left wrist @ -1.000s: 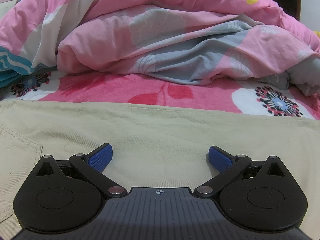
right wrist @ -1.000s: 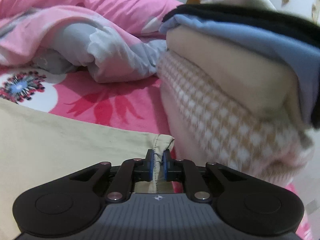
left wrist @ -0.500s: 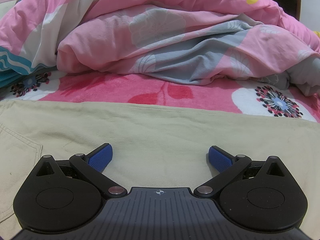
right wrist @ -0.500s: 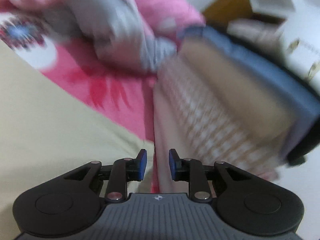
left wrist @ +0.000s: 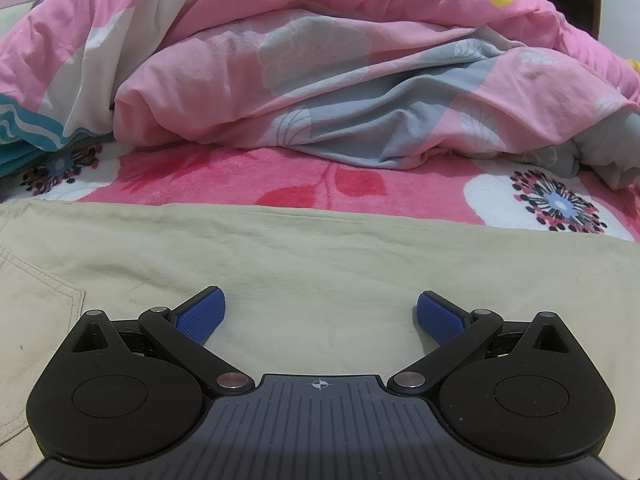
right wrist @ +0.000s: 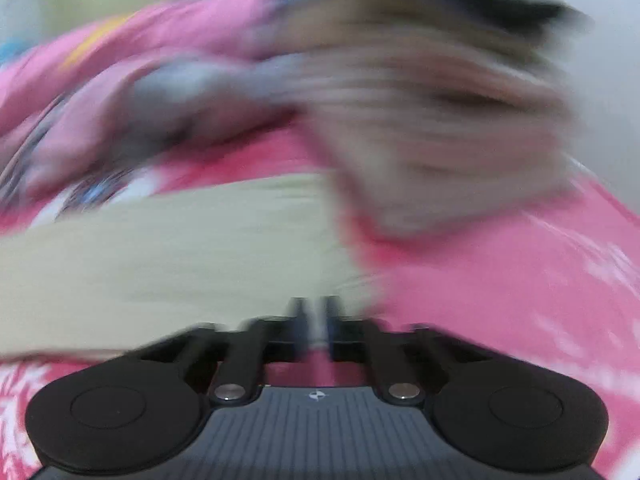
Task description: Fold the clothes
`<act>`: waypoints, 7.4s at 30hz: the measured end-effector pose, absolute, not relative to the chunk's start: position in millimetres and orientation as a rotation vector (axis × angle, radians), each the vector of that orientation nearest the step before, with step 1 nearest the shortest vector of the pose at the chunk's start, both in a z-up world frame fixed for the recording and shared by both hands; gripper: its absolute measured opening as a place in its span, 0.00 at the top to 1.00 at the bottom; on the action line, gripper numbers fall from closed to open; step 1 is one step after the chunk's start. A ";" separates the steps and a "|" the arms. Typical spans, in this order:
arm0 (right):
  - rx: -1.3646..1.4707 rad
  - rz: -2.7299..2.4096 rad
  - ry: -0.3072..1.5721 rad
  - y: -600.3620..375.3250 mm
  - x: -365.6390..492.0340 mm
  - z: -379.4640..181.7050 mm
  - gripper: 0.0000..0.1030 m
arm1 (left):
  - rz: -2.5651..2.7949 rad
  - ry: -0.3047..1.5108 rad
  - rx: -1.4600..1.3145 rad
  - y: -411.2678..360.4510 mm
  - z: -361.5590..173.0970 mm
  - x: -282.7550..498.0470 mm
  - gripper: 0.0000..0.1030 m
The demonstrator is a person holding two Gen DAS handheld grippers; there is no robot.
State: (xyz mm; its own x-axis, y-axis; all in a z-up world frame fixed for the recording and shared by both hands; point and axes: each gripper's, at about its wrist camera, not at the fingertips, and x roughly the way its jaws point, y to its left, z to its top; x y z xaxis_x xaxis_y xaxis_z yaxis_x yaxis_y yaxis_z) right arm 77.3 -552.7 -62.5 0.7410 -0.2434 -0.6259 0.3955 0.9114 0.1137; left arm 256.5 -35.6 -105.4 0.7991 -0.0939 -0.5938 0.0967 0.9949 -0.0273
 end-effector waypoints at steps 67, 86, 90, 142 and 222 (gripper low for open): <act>0.399 -0.089 0.570 -508.8 110.1 -94.5 0.60 | 0.026 0.266 0.024 9.1 219.7 33.3 0.00; 0.661 0.084 0.562 -493.3 72.3 -55.0 0.42 | -0.471 0.647 0.049 -34.1 -27.2 47.5 0.01; 0.755 0.326 0.635 -443.8 59.1 -50.4 0.33 | -0.589 0.677 -0.054 -32.3 -49.8 54.4 0.04; 0.258 0.502 0.910 -314.8 157.5 -58.6 0.84 | -0.554 0.492 -0.179 -17.1 -71.4 110.8 0.40; 0.391 0.528 0.950 -427.5 145.5 -55.8 0.87 | -0.684 0.417 0.190 -102.3 -73.0 90.2 0.18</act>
State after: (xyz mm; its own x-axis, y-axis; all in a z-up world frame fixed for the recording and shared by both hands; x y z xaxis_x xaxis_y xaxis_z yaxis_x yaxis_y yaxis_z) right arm 145.5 -427.5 -55.8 0.4721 0.5842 -0.6602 -0.2518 0.8071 0.5341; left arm 90.2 -102.3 -73.0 0.6970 -0.5720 -0.4325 0.6467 0.7620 0.0344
